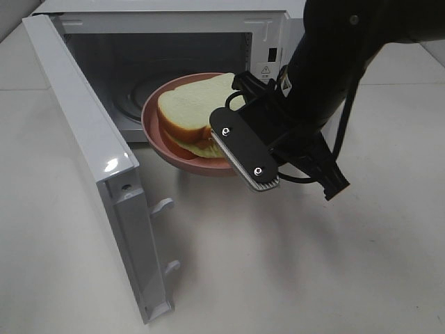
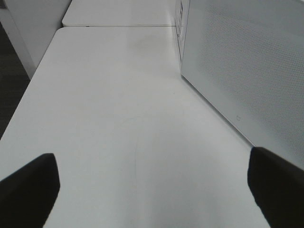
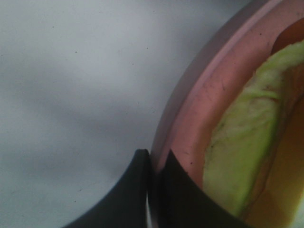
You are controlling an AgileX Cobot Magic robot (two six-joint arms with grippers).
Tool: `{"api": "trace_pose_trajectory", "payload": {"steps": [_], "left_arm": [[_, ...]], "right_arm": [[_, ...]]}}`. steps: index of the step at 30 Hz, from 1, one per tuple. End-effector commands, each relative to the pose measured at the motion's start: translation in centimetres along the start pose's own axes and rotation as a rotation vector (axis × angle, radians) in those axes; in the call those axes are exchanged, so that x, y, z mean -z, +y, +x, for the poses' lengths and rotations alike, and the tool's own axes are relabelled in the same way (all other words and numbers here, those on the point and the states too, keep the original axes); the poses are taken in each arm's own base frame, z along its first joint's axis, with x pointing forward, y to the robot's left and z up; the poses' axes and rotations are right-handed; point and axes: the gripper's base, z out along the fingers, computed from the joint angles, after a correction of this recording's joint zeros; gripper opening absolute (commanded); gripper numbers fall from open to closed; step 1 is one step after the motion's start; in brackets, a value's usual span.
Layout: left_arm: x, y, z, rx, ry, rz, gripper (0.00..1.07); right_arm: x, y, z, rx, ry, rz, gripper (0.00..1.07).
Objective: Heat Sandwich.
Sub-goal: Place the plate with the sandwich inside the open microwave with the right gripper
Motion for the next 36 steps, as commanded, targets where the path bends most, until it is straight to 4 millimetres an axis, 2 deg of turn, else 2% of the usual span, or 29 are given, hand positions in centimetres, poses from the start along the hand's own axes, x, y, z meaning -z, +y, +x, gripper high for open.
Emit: {"api": "trace_pose_trajectory", "payload": {"steps": [1, 32, 36], "left_arm": [[0.4, 0.0, 0.2, 0.001, -0.031, -0.001, 1.01], [0.4, 0.0, 0.2, 0.001, -0.031, -0.001, 1.01], [0.4, 0.0, 0.2, 0.001, -0.031, -0.001, 1.01]], "right_arm": [[-0.2, -1.1, -0.1, 0.008, -0.006, 0.023, 0.00], [-3.7, -6.8, -0.6, -0.026, 0.002, 0.003, 0.00], [-4.3, -8.1, -0.7, -0.059, 0.004, 0.016, 0.00]]}}
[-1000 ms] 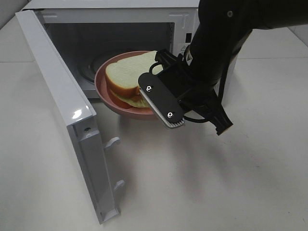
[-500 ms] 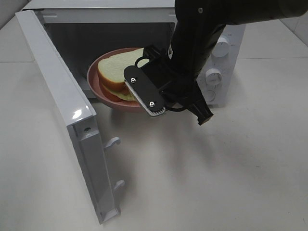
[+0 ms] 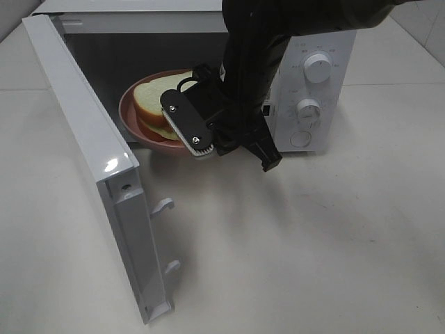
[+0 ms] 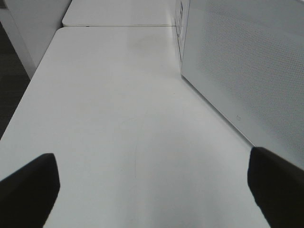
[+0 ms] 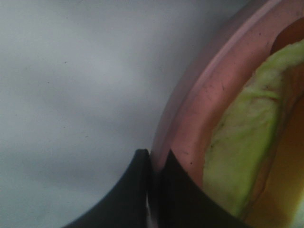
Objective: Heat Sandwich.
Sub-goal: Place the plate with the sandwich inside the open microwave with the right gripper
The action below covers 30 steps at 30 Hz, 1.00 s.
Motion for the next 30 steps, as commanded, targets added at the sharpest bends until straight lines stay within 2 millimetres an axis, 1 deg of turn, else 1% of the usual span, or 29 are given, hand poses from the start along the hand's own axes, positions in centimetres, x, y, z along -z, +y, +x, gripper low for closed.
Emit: {"api": "trace_pose_trajectory", "payload": {"steps": [1, 10, 21, 24, 30], "left_arm": [[0.4, 0.0, 0.2, 0.001, -0.031, -0.001, 1.01], [0.4, 0.0, 0.2, 0.001, -0.031, -0.001, 1.01], [0.4, 0.0, 0.2, 0.001, -0.031, -0.001, 1.01], [0.4, 0.0, 0.2, 0.001, -0.031, -0.001, 1.01], [0.4, 0.0, 0.2, 0.001, -0.031, -0.001, 1.01]], "right_arm": [[0.3, -0.9, 0.1, -0.019, -0.002, 0.037, 0.00], [-0.2, -2.5, -0.3, -0.032, -0.006, 0.046, 0.00], [-0.6, -3.7, -0.4, -0.040, -0.011, 0.054, 0.00], [-0.9, -4.5, -0.5, -0.059, -0.013, 0.065, 0.00], [-1.4, -5.1, -0.6, -0.063, -0.011, 0.061, 0.00]]}}
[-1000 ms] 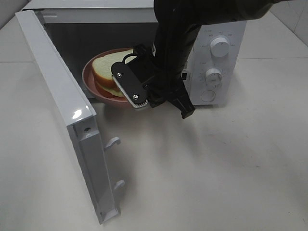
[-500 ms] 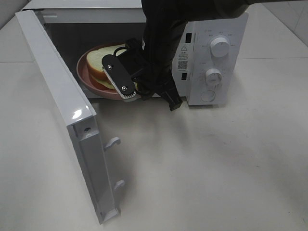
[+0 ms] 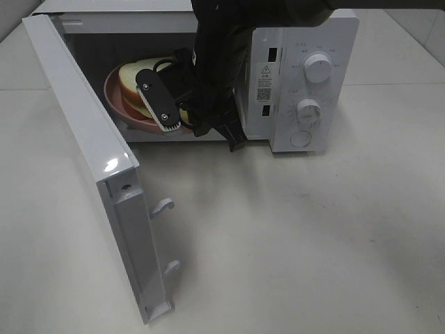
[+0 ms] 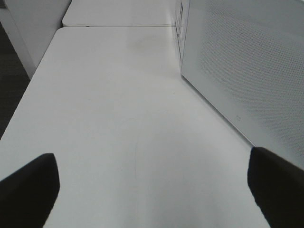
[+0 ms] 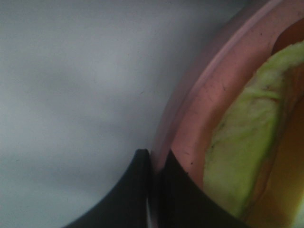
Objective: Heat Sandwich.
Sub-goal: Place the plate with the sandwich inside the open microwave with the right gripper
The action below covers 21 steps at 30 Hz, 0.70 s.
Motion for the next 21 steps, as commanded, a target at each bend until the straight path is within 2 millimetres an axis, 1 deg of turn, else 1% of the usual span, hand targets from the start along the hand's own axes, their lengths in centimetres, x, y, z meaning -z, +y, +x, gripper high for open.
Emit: {"api": "trace_pose_trajectory", "payload": {"steps": [1, 5, 9, 11, 18, 21], "left_arm": [[0.4, 0.0, 0.2, 0.001, -0.031, -0.001, 1.01], [0.4, 0.0, 0.2, 0.001, -0.031, -0.001, 1.01], [0.4, 0.0, 0.2, 0.001, -0.031, -0.001, 1.01], [0.4, 0.0, 0.2, 0.001, -0.031, -0.001, 1.01], [0.4, 0.0, 0.2, 0.001, -0.031, -0.001, 1.01], [0.4, 0.0, 0.2, 0.001, -0.031, -0.001, 1.01]], "right_arm": [[0.1, -0.6, -0.1, -0.016, -0.004, 0.020, 0.00], [-0.4, -1.0, 0.0, -0.020, 0.002, 0.022, 0.00], [-1.3, -1.4, -0.1, -0.031, 0.008, 0.015, 0.00], [-1.4, -1.5, -0.1, -0.031, 0.008, 0.017, 0.00], [-2.8, -2.4, -0.3, -0.061, 0.009, 0.016, 0.00], [-3.0, -2.7, 0.0, -0.071, 0.007, 0.021, 0.00]]}}
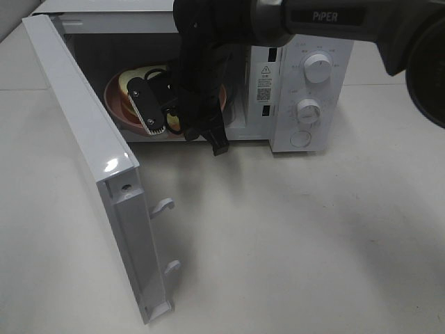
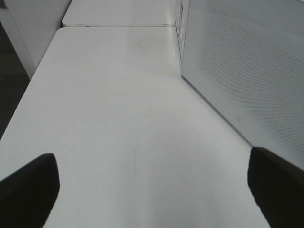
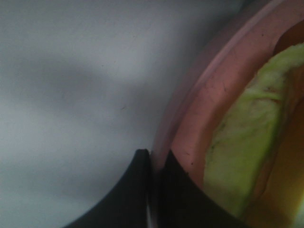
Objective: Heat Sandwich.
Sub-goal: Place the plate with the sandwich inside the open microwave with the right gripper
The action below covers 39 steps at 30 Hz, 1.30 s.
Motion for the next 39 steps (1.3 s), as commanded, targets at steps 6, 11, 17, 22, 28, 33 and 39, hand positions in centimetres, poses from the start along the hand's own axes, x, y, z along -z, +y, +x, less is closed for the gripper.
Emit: {"api": "trace_pose_trajectory", "payload": {"steps": [6, 11, 17, 22, 28, 33, 39], "left_arm": [[0.4, 0.0, 0.2, 0.001, -0.031, -0.001, 1.01], [0.4, 0.0, 0.2, 0.001, -0.031, -0.001, 1.01], [0.4, 0.0, 0.2, 0.001, -0.031, -0.001, 1.01], [0.4, 0.0, 0.2, 0.001, -0.031, -0.001, 1.01], [0.4, 0.0, 0.2, 0.001, -0.031, -0.001, 1.01], [0.4, 0.0, 0.2, 0.001, -0.031, -0.001, 1.01], [0.4, 0.0, 0.2, 0.001, -0.031, -0.001, 1.01]], "right_arm": [[-0.6, -1.5, 1.0, -0.044, -0.004, 0.051, 0.00], [-1.3, -2.0, 1.3, -0.051, -0.001, 0.063, 0.01], [-1.9, -2.7, 1.5, -0.057, 0.000, 0.082, 0.01], [-2.0, -3.3, 1.7, -0.061, -0.007, 0.131, 0.01], [-2.2, -3.4, 1.8, -0.054, 0.001, 0.139, 0.02], [-2.2, -3.7, 1.8, -0.037, 0.000, 0.166, 0.03], [-2.2, -3.8, 1.8, -0.040, -0.001, 0.179, 0.06]]}}
